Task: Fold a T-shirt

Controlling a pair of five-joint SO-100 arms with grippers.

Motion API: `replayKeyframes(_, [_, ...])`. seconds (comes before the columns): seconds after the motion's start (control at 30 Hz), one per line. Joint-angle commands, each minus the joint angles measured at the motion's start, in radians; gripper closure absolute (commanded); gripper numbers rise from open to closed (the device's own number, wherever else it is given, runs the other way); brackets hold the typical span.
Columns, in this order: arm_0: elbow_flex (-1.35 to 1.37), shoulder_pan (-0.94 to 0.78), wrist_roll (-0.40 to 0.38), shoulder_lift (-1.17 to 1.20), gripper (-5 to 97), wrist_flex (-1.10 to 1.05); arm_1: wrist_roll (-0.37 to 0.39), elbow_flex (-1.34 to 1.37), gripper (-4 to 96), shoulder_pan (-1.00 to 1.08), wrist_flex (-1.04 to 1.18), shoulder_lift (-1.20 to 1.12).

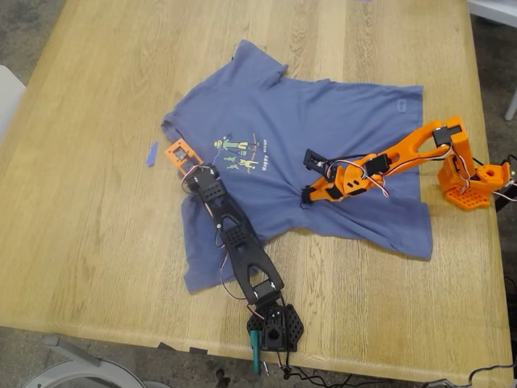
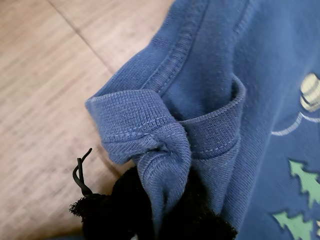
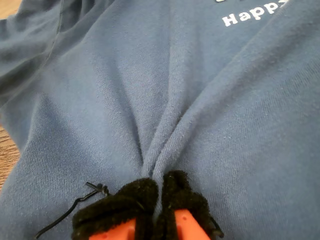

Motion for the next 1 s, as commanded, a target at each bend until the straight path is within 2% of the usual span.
replayKeyframes(0.0, [-0.041, 0.057, 0.002, 0.201, 92, 0.006, -0.009, 0.031, 91.2, 0.029, 0.011, 0.04])
replayKeyframes(0.37, [-0.04, 0.123, 0.006, 0.331, 92, 0.066, -0.069, -0.031, 91.2, 0.152, 0.032, 0.133])
replayKeyframes(0.97, [-0.038, 0.225, 0.009, 0.488, 92, 0.141, -0.091, -0.434, 91.2, 0.189, 0.325, 0.181])
